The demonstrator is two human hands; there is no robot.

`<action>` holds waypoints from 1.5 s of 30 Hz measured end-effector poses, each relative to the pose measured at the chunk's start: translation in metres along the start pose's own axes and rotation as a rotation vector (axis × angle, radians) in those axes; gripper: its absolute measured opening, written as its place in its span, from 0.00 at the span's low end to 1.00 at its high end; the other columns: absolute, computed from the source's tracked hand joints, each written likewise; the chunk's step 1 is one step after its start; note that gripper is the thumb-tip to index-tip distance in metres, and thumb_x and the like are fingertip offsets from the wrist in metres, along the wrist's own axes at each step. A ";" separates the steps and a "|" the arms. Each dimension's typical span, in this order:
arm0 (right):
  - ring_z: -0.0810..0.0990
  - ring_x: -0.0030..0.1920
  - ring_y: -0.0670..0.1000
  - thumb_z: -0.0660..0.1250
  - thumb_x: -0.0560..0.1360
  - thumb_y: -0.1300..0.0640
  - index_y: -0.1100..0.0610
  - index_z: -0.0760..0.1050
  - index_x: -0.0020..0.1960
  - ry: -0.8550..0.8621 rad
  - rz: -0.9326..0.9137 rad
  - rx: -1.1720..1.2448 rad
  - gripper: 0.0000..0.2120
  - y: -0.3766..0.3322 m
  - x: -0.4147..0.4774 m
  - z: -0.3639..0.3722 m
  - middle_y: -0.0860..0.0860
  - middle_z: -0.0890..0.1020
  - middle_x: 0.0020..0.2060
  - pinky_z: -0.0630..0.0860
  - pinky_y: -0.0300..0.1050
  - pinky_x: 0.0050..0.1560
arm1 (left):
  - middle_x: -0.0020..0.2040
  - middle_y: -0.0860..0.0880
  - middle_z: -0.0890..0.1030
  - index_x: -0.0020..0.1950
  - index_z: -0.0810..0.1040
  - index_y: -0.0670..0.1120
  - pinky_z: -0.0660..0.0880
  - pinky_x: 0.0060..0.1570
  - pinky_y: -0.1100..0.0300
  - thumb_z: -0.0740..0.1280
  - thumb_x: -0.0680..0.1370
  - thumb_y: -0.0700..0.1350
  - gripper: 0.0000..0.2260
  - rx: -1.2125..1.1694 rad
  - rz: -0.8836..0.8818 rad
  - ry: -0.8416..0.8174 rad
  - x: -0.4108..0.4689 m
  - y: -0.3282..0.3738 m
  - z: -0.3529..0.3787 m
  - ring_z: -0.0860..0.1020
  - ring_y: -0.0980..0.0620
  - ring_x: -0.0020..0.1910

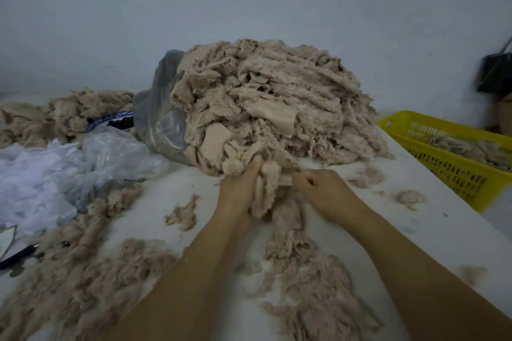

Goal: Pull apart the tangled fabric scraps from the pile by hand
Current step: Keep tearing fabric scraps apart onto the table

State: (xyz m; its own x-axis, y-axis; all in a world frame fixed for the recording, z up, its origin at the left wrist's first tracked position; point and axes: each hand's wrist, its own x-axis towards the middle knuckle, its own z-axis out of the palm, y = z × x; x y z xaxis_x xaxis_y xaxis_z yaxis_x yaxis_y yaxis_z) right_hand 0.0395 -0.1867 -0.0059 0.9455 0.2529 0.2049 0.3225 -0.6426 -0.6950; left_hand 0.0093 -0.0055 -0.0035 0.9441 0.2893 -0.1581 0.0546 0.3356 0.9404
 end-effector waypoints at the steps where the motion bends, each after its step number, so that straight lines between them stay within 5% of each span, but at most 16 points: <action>1: 0.63 0.25 0.46 0.60 0.81 0.44 0.53 0.60 0.29 -0.089 -0.032 0.123 0.25 -0.007 -0.007 0.007 0.49 0.64 0.24 0.59 0.42 0.30 | 0.26 0.46 0.79 0.31 0.81 0.46 0.75 0.27 0.60 0.70 0.78 0.51 0.17 0.061 0.025 -0.052 -0.004 -0.003 0.004 0.77 0.51 0.24; 4: 0.82 0.39 0.46 0.56 0.76 0.31 0.51 0.62 0.20 -0.150 0.028 0.401 0.33 0.000 -0.002 0.002 0.48 0.82 0.32 0.69 0.38 0.48 | 0.22 0.45 0.71 0.25 0.73 0.45 0.65 0.23 0.62 0.72 0.74 0.45 0.18 0.128 0.014 -0.059 -0.002 -0.007 0.000 0.67 0.50 0.19; 8: 0.84 0.47 0.49 0.56 0.81 0.40 0.54 0.65 0.20 -0.014 0.032 0.606 0.34 0.005 0.000 -0.007 0.55 0.86 0.37 0.71 0.45 0.60 | 0.35 0.44 0.83 0.49 0.79 0.41 0.76 0.32 0.56 0.63 0.79 0.35 0.06 -0.006 0.039 -0.062 -0.006 -0.003 0.004 0.80 0.47 0.31; 12: 0.82 0.50 0.52 0.59 0.77 0.33 0.52 0.80 0.40 0.048 0.007 0.513 0.25 0.002 -0.003 0.000 0.50 0.84 0.45 0.77 0.47 0.54 | 0.40 0.47 0.87 0.52 0.81 0.48 0.81 0.32 0.55 0.60 0.81 0.35 0.12 0.075 0.060 -0.128 -0.012 -0.002 0.004 0.85 0.49 0.36; 14: 0.80 0.54 0.43 0.59 0.74 0.29 0.47 0.79 0.48 0.033 -0.046 0.463 0.24 -0.007 -0.005 0.003 0.49 0.81 0.51 0.75 0.41 0.55 | 0.41 0.49 0.87 0.50 0.82 0.49 0.81 0.34 0.57 0.62 0.81 0.38 0.11 0.249 0.093 -0.198 -0.016 -0.005 0.003 0.85 0.52 0.37; 17: 0.78 0.46 0.31 0.61 0.72 0.34 0.42 0.79 0.45 -0.049 -0.084 0.448 0.15 -0.022 -0.008 0.010 0.41 0.81 0.47 0.70 0.24 0.44 | 0.42 0.54 0.86 0.54 0.82 0.51 0.80 0.42 0.61 0.63 0.80 0.40 0.10 0.462 0.127 -0.379 -0.021 -0.014 0.010 0.84 0.57 0.42; 20: 0.79 0.35 0.41 0.63 0.75 0.38 0.57 0.76 0.40 -0.051 -0.085 0.448 0.21 -0.021 -0.009 0.017 0.47 0.81 0.33 0.73 0.32 0.38 | 0.50 0.51 0.86 0.57 0.82 0.52 0.81 0.55 0.53 0.67 0.76 0.53 0.12 0.483 0.107 -0.449 -0.024 -0.016 0.014 0.84 0.53 0.52; 23: 0.81 0.40 0.50 0.63 0.80 0.45 0.61 0.76 0.43 -0.014 -0.004 0.605 0.19 -0.020 -0.007 0.013 0.61 0.82 0.42 0.76 0.44 0.46 | 0.53 0.56 0.86 0.52 0.84 0.58 0.79 0.55 0.61 0.66 0.74 0.65 0.16 0.384 0.078 -0.455 -0.022 -0.014 0.012 0.83 0.59 0.54; 26: 0.85 0.49 0.53 0.63 0.81 0.50 0.54 0.83 0.44 -0.038 0.131 0.859 0.14 -0.019 -0.006 0.013 0.56 0.86 0.46 0.80 0.48 0.52 | 0.46 0.61 0.86 0.41 0.86 0.63 0.79 0.50 0.66 0.60 0.78 0.68 0.18 0.328 0.077 -0.383 -0.021 -0.013 0.010 0.83 0.62 0.50; 28: 0.84 0.43 0.49 0.61 0.81 0.54 0.53 0.83 0.39 0.003 0.174 1.016 0.16 -0.020 -0.003 0.012 0.51 0.85 0.41 0.80 0.43 0.44 | 0.44 0.58 0.86 0.38 0.86 0.61 0.80 0.47 0.63 0.58 0.80 0.66 0.21 0.266 0.088 -0.297 -0.018 -0.014 0.011 0.84 0.60 0.46; 32: 0.78 0.31 0.45 0.60 0.80 0.60 0.56 0.73 0.39 0.219 0.269 1.246 0.11 -0.012 0.003 -0.009 0.49 0.80 0.33 0.76 0.39 0.36 | 0.48 0.49 0.87 0.52 0.86 0.50 0.82 0.49 0.52 0.59 0.82 0.62 0.21 -0.019 0.012 -0.142 -0.011 -0.004 0.006 0.86 0.50 0.48; 35: 0.78 0.30 0.46 0.61 0.81 0.54 0.56 0.73 0.34 0.315 0.318 1.123 0.18 0.001 -0.001 -0.018 0.50 0.80 0.33 0.78 0.40 0.34 | 0.53 0.46 0.86 0.59 0.83 0.47 0.83 0.48 0.51 0.57 0.82 0.62 0.23 -0.083 -0.007 -0.168 -0.010 -0.002 0.000 0.85 0.47 0.52; 37: 0.82 0.35 0.46 0.59 0.81 0.40 0.56 0.77 0.34 0.238 0.275 0.937 0.25 0.001 -0.004 -0.014 0.50 0.83 0.34 0.80 0.41 0.39 | 0.53 0.45 0.86 0.57 0.84 0.47 0.81 0.50 0.51 0.57 0.81 0.63 0.25 -0.089 -0.029 -0.201 -0.012 -0.006 0.004 0.85 0.47 0.52; 40: 0.82 0.48 0.43 0.59 0.70 0.25 0.46 0.81 0.48 0.040 0.115 0.672 0.27 -0.012 -0.010 0.003 0.42 0.84 0.45 0.78 0.39 0.49 | 0.52 0.44 0.86 0.55 0.85 0.46 0.78 0.56 0.52 0.56 0.81 0.63 0.25 -0.022 -0.028 -0.224 -0.014 -0.013 0.011 0.85 0.47 0.53; 43: 0.80 0.48 0.40 0.63 0.75 0.33 0.40 0.78 0.46 -0.018 0.010 0.483 0.13 -0.020 -0.009 0.020 0.38 0.82 0.45 0.75 0.37 0.48 | 0.51 0.44 0.86 0.49 0.88 0.51 0.80 0.52 0.55 0.55 0.82 0.64 0.25 0.043 -0.014 -0.244 -0.013 -0.018 0.009 0.85 0.49 0.52; 45: 0.80 0.45 0.37 0.62 0.79 0.41 0.40 0.78 0.42 0.085 0.034 0.576 0.10 -0.021 -0.007 0.018 0.37 0.83 0.41 0.74 0.35 0.47 | 0.48 0.46 0.87 0.43 0.88 0.55 0.81 0.45 0.58 0.56 0.82 0.62 0.23 0.003 0.010 -0.197 -0.012 -0.017 0.010 0.86 0.51 0.47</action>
State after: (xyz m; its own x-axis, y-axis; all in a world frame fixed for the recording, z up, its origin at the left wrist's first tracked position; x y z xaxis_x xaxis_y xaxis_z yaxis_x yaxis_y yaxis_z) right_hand 0.0257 -0.1621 -0.0052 0.9628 0.1651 0.2138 0.2384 -0.1468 -0.9600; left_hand 0.0007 -0.0233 -0.0145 0.9899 0.1114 -0.0873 0.0459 0.3313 0.9424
